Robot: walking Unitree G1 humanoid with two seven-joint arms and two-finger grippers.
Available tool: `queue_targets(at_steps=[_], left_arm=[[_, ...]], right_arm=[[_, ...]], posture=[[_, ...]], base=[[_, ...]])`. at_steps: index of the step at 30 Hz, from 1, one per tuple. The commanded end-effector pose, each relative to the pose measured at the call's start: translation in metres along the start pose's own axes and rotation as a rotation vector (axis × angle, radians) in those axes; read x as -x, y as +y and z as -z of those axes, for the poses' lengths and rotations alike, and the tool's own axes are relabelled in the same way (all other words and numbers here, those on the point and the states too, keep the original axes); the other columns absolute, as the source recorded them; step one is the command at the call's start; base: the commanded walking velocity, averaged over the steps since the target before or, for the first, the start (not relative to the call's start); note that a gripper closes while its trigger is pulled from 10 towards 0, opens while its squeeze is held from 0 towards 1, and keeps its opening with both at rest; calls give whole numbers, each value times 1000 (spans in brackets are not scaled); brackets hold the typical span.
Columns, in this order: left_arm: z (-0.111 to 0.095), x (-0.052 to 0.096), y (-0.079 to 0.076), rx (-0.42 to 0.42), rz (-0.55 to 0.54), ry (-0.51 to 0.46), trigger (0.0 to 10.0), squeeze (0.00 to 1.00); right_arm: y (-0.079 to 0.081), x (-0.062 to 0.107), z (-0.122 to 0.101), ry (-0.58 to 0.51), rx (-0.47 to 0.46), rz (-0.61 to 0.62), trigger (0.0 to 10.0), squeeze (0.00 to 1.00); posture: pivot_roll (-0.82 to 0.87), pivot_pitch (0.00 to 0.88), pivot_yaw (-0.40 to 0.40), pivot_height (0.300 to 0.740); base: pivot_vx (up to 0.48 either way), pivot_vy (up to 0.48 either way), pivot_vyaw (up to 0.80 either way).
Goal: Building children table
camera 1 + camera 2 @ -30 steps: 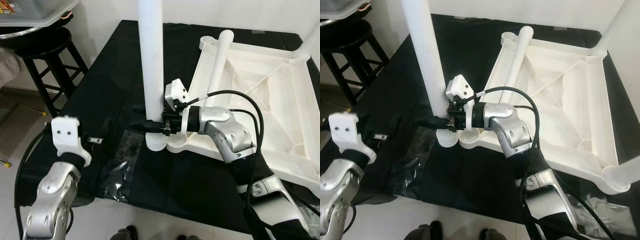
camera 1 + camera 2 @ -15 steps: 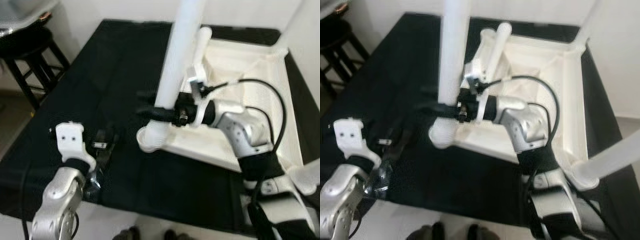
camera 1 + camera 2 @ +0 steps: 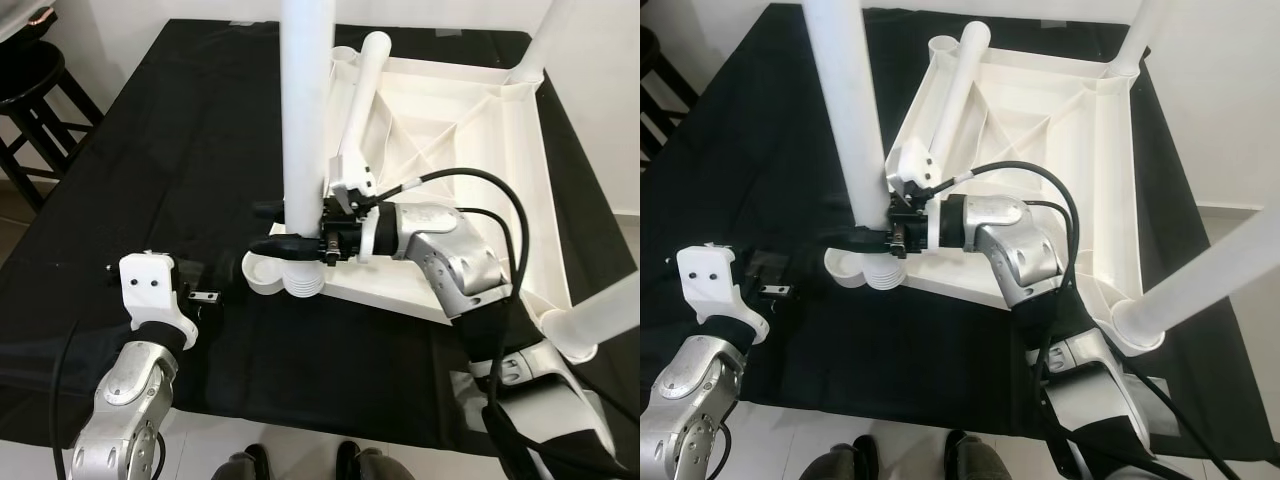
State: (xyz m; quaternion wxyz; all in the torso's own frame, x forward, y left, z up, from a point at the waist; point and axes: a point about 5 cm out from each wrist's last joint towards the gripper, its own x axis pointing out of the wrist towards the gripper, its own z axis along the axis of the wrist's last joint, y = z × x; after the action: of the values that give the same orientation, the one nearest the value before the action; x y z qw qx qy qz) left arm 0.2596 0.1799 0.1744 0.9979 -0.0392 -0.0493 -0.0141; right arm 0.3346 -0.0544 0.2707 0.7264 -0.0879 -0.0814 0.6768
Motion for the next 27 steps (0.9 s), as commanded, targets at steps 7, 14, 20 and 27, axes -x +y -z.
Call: queue_targets(at_steps=[7, 14, 20, 27], left_arm=[[3, 7, -3, -38, 4, 14, 10000, 0], [2, 10, -6, -37, 16, 12, 10000, 0], [2, 10, -8, -52, 23, 12, 10000, 0], [1, 11, -9, -53, 20, 10, 10000, 0]], right_arm=[[-9, -8, -3, 8, -3, -28, 10000, 0], [-9, 0, -16, -56, -107, -187, 10000, 0], [-8, -4, -16, -49, -110, -235, 10000, 0], [-10, -12, 3, 70, -114, -213, 10000, 0]], posture=[[5, 354, -39, 740], [4, 363, -47, 740], [8, 368, -49, 740], [12, 374, -55, 740]], base=[[0, 69, 0], [0, 0, 0], [0, 0, 0], [0, 0, 0]])
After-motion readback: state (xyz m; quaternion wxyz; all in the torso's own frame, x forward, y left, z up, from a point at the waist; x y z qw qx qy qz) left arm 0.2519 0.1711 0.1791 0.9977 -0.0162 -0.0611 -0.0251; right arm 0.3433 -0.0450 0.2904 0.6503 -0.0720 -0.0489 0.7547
